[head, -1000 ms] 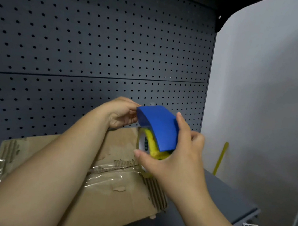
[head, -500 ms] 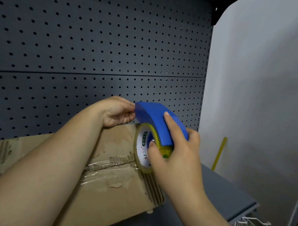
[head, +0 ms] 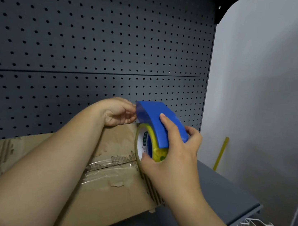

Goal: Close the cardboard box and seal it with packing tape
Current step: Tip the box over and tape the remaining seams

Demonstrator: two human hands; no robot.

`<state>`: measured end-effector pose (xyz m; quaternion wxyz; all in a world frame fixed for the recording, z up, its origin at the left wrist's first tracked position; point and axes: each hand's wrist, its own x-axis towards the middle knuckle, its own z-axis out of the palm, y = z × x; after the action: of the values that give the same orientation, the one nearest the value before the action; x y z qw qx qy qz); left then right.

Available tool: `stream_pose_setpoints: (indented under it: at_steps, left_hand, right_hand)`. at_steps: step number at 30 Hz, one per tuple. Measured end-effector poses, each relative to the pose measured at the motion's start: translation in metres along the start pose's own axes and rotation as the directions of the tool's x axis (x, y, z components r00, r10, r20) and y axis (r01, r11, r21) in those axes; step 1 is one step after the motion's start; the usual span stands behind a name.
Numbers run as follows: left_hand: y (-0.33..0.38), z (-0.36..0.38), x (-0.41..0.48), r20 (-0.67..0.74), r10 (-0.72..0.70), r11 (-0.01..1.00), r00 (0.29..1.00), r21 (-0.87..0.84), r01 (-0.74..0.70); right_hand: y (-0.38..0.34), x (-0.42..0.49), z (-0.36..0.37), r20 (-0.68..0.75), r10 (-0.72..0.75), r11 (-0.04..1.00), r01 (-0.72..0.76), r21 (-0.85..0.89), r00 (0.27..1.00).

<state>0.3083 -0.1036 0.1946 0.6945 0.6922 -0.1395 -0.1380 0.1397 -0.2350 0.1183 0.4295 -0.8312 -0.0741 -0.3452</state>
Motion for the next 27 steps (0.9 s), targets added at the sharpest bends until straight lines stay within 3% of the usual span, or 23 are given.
stream_pose_setpoints:
  at_steps: [8,15,27]
  left_hand:
    - [-0.003,0.005,0.000,-0.033,0.066,0.973,0.997,0.223,-0.057]
    - [-0.001,0.006,-0.001,-0.114,0.194,0.970,0.974,0.169,-0.173]
    - [-0.005,0.020,-0.002,-0.193,0.292,0.940,0.937,0.238,-0.244]
  right_hand:
    - [-0.006,0.006,-0.015,0.044,0.068,0.998,-0.068,0.004,0.997]
    - [-0.013,0.000,-0.026,0.012,0.071,0.996,-0.072,0.061,0.997]
    - [-0.009,-0.024,-0.033,0.023,0.016,0.996,-0.014,-0.085,1.000]
